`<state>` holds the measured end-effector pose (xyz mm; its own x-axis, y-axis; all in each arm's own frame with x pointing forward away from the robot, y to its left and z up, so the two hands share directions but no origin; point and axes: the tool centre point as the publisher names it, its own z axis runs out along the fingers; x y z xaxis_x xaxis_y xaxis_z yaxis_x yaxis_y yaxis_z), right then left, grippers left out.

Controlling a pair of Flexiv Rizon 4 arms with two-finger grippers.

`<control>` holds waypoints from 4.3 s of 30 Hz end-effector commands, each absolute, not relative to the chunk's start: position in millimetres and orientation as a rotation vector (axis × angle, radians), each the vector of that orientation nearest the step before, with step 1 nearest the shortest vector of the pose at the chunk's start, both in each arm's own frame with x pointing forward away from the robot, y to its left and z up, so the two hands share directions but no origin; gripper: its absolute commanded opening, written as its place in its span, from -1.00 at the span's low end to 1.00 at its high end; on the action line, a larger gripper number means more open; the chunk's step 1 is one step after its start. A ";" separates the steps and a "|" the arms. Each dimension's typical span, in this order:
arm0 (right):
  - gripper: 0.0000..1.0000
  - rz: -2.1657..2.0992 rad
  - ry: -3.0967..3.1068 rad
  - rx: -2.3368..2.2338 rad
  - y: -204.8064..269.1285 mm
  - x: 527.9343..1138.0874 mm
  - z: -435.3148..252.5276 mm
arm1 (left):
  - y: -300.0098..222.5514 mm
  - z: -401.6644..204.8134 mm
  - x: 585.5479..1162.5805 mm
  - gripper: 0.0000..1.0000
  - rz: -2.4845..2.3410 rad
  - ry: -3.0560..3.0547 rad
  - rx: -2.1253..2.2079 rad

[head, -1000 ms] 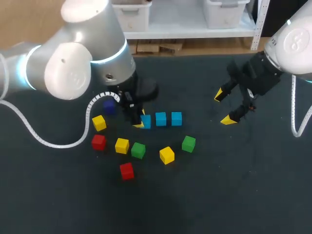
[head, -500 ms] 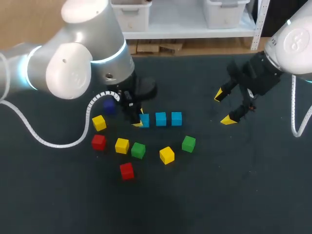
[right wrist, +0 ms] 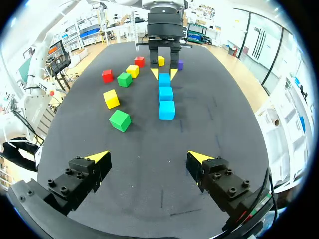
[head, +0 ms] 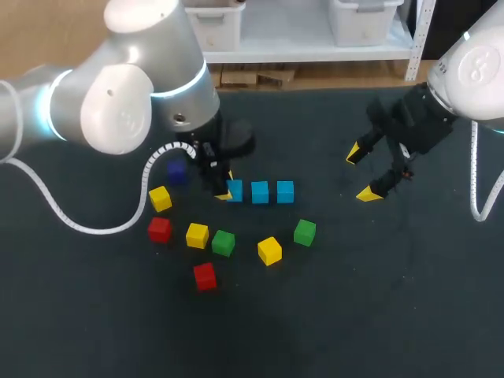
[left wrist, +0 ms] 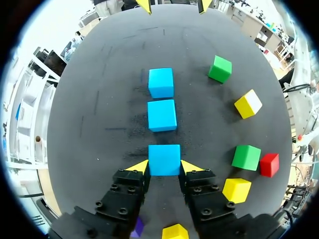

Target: Place the blue cubes, place green cubes on the blue cubes, place the yellow cubes on the green cubes, then place the red cubes on the yellow cubes, and place purple cube on the red cubes.

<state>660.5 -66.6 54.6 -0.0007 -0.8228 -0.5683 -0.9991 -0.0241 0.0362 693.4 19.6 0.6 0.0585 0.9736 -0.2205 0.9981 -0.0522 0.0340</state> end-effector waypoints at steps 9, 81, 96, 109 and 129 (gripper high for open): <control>1.00 0.634 1.877 -1.903 -66.7 661.1 54.2 | 17.3 -1.4 694.3 -1.00 -0.210 2.039 2.169; 1.00 0.634 1.877 -1.903 -66.7 661.1 54.2 | 17.1 -2.0 690.2 1.00 -0.231 2.066 2.167; 1.00 0.634 1.877 -1.903 -66.7 661.1 54.2 | 34.4 28.8 668.2 1.00 -0.177 2.039 2.174; 1.00 0.634 1.877 -1.903 -66.7 661.1 54.2 | 34.5 45.3 627.4 1.00 -0.171 1.951 2.265; 1.00 0.634 1.877 -1.903 -66.7 661.1 54.2 | 29.6 24.8 568.2 0.99 -0.219 1.936 2.317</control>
